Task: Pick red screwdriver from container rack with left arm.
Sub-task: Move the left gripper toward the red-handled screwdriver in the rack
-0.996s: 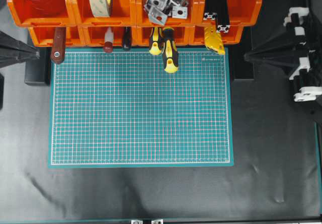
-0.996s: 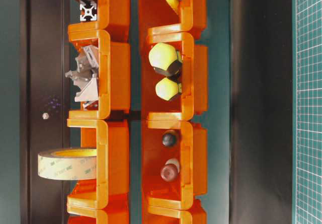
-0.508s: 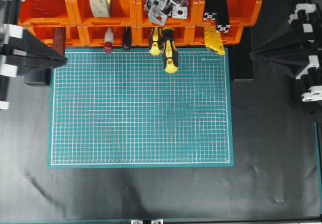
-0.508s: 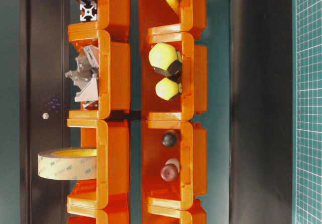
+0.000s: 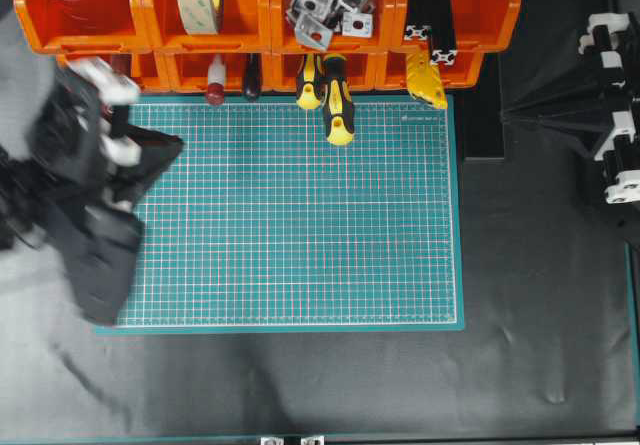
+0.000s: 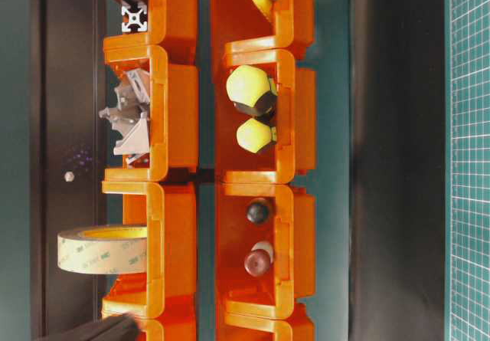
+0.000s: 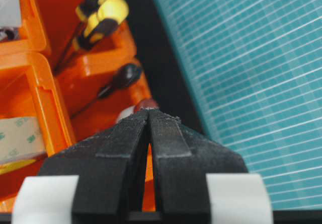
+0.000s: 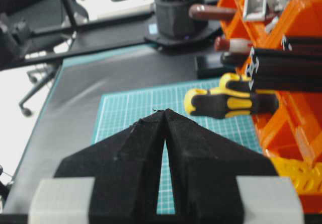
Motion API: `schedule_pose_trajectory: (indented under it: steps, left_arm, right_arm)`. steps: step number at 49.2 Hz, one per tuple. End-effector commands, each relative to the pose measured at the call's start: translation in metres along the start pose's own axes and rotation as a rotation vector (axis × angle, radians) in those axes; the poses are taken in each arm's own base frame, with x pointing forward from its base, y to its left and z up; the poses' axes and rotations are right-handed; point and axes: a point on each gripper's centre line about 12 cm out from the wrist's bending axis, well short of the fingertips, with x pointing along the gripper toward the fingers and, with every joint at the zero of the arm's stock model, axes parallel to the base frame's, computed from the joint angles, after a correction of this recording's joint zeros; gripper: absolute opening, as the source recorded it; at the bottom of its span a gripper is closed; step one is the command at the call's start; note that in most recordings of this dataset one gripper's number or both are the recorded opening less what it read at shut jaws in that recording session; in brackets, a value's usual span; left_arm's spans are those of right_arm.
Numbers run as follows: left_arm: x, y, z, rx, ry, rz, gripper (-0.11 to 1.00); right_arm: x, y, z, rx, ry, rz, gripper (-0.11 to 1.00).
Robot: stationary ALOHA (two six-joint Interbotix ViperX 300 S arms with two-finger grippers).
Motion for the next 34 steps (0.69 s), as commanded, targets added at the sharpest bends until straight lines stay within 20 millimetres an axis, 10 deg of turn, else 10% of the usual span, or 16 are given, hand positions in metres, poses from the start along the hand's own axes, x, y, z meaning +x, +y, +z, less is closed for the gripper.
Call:
schedule_pose_trajectory:
  steps: [1, 13, 34]
  left_arm:
    - [0.004, -0.007, 0.009, 0.02, 0.07, 0.112, 0.0]
    - [0.025, -0.04, 0.019, -0.034, 0.159, 0.125, 0.0]
    - [0.027, -0.033, 0.02, -0.05, 0.227, 0.161, 0.0]
  right_arm:
    - [0.001, 0.002, 0.01, 0.011, -0.017, 0.002, 0.0]
    - [0.001, 0.001, 0.005, 0.009, -0.003, -0.001, 0.0]
    - [0.0, 0.001, -0.017, 0.004, 0.102, 0.002, 0.0]
